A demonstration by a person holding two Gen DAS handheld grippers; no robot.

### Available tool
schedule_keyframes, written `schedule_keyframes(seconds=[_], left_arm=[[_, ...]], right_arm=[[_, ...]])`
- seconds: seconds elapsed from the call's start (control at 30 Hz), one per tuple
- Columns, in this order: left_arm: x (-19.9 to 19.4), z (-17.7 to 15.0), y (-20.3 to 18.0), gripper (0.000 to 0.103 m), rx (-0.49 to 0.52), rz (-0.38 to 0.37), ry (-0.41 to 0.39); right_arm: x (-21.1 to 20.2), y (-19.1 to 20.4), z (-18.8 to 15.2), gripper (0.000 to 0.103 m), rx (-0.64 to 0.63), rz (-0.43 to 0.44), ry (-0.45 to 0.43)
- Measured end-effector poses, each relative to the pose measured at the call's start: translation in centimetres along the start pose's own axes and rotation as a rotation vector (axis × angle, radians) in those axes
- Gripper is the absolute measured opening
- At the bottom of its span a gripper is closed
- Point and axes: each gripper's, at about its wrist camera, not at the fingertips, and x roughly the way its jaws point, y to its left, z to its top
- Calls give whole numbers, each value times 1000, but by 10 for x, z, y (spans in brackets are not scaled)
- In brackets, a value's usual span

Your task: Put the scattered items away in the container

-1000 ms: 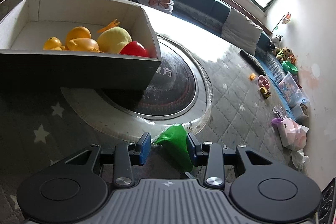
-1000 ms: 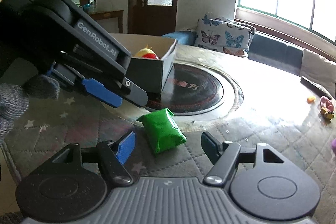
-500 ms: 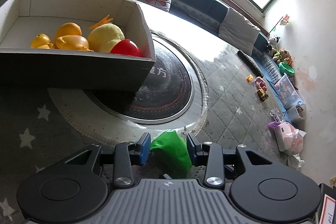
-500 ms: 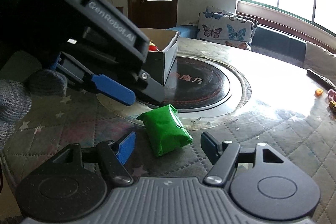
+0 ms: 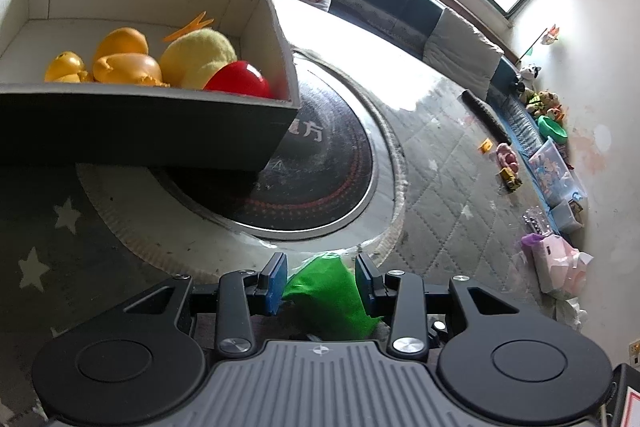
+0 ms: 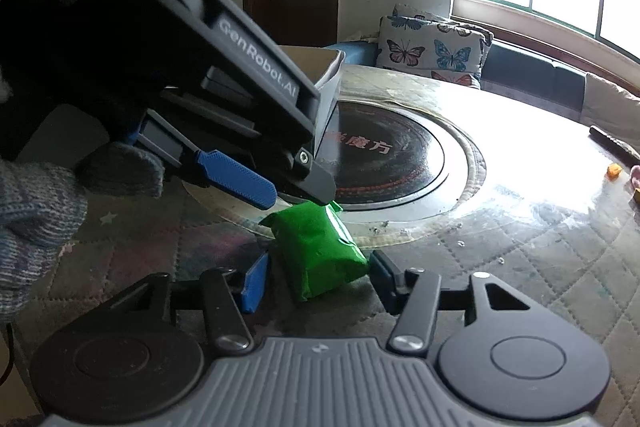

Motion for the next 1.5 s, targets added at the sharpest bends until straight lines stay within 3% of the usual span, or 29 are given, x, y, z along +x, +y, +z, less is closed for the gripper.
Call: schedule_keyframes(seconds=[0.17, 0.63, 0.73, 0.8, 1.0, 1.3, 1.5], left_arm=[[4, 0, 2, 40, -10, 1, 7], [1, -5, 8, 37, 6, -24, -6], [-2, -6, 8, 34, 11, -28, -11], [-5, -8, 8, 24, 19, -35, -18], [-16, -16, 13, 21, 21, -43, -31], [-16, -13, 30, 32, -63, -51, -24], [-10, -8, 29, 33, -82, -44, -18]], right_arm=[[-3, -1, -1, 47, 8, 1, 1], [-7, 6, -3, 43, -20, -8, 3], [-7, 8, -5, 42, -22, -11, 1], [-8, 10, -5, 42, -31, -11, 1], [-12, 17, -8, 41, -53, 9, 6], [-9, 21, -9, 41, -53, 15, 6], [-7, 21, -10, 41, -68, 16, 4]])
